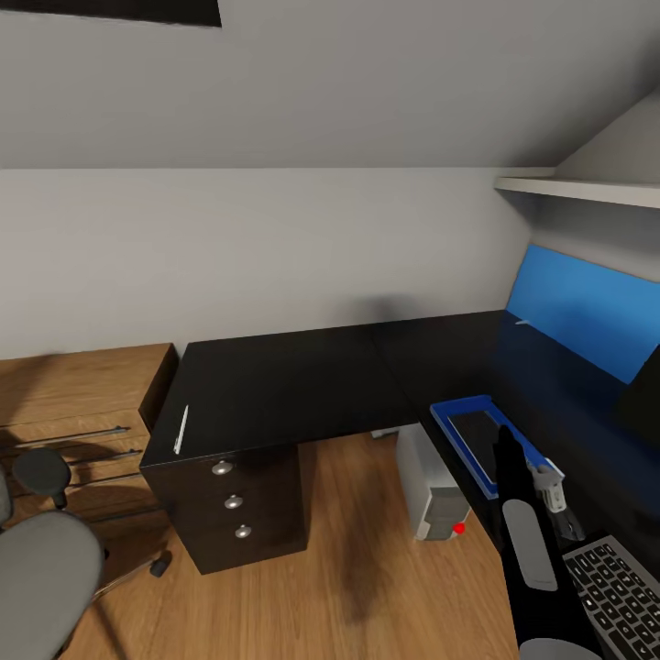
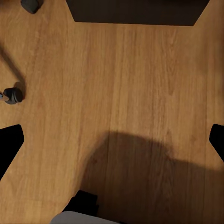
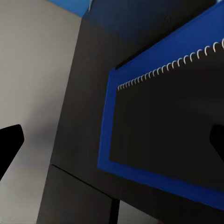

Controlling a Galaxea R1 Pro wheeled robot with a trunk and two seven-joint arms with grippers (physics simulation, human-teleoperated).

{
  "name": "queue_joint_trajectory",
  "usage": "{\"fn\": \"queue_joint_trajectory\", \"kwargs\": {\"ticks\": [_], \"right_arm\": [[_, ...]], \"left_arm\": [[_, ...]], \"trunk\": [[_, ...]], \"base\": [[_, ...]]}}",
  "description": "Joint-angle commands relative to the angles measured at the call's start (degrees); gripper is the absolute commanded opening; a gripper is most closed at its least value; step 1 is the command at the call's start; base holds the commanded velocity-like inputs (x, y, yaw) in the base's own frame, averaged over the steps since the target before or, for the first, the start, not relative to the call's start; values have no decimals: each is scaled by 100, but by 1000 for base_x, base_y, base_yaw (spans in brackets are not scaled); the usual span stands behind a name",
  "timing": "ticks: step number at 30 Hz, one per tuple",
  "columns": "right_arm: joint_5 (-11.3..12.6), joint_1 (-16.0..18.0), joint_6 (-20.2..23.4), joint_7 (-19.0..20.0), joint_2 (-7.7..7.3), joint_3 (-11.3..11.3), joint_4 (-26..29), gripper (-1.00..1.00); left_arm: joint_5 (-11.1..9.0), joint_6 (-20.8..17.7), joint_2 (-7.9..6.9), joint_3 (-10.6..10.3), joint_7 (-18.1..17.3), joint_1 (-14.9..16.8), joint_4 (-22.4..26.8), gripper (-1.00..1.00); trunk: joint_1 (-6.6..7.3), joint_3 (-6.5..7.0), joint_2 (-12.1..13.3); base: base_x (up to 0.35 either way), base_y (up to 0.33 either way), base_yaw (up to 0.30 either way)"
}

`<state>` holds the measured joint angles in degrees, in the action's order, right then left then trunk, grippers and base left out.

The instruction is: In the bedroom, organize the workspace by keeping the computer under the desk, ensuring the monitor is on the desk, placing the keyboard on the desk next to the monitor, placing the mouse on the desk next to the keyboard, moving the folder from the swivel chair onto the desk next to the mouse, stacking the notebook on top of the folder with the pen on top of the notebook, and positioning the swivel chair next to the desk.

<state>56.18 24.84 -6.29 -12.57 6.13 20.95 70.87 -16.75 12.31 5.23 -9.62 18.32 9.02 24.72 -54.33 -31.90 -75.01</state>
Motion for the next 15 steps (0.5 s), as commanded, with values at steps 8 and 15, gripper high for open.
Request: {"fn": "queue_joint_trajectory", "kwargs": {"ticks": [8, 15], "right_arm": [[53, 4, -30, -5, 3, -3, 5, 100], [104, 4, -12, 459, 70, -4, 43, 100]], "left_arm": [[-55, 24, -5, -49, 40, 5, -2, 100], [-55, 13, -5, -49, 40, 6, -2, 100]], "trunk": [[0, -5, -3], [0, -5, -3]], "base": [[0, 0, 0], [0, 0, 0]]}}
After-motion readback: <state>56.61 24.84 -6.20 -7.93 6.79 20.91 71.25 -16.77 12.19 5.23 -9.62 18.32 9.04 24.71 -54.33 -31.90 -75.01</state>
